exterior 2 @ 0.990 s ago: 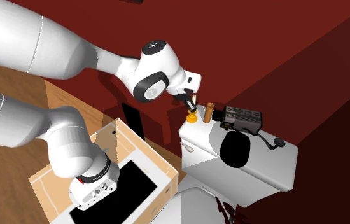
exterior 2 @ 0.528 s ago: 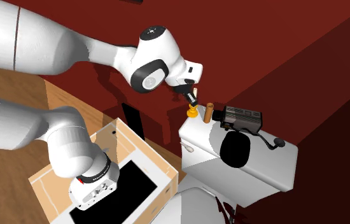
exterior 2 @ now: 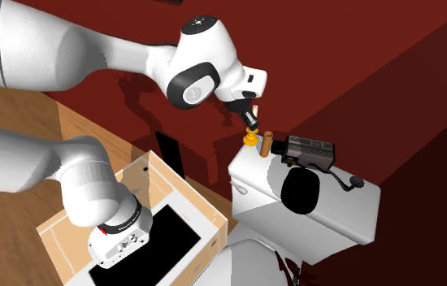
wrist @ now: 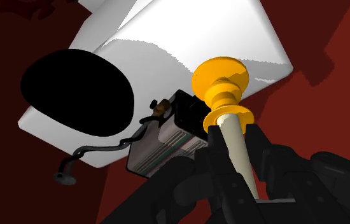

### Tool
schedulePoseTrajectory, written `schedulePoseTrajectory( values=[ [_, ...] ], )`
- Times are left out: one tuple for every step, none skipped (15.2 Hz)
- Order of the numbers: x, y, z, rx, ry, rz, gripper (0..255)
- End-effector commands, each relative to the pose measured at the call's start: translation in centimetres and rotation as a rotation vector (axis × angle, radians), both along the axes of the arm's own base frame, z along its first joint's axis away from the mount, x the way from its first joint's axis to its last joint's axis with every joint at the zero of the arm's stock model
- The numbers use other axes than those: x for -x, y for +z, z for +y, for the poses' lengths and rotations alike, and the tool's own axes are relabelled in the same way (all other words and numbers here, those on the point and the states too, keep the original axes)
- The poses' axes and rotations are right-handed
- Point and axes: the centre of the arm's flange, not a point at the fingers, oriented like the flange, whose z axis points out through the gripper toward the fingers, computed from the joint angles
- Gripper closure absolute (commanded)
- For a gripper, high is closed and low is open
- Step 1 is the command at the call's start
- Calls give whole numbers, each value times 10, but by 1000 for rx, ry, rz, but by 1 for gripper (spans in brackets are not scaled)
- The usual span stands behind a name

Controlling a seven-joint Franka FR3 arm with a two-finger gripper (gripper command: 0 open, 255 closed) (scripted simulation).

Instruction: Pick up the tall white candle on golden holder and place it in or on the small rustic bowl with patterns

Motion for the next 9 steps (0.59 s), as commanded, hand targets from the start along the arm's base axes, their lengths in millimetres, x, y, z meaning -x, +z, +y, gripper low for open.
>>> schedulePoseTrajectory(
  values=[
    [-1,2,-24,1,1,1,255],
    [-2,2,-37,1,1,1,255],
    [-2,2,-50,1,1,1,255],
    [-3,3,-63,1,1,1,255],
    [-4,3,-76,1,1,1,255],
    [-4,3,-89,1,1,1,255],
    [-5,4,-103,1,1,1,255],
    [-6,4,-116,1,1,1,255],
    [-6,4,-129,1,1,1,255]
  ],
)
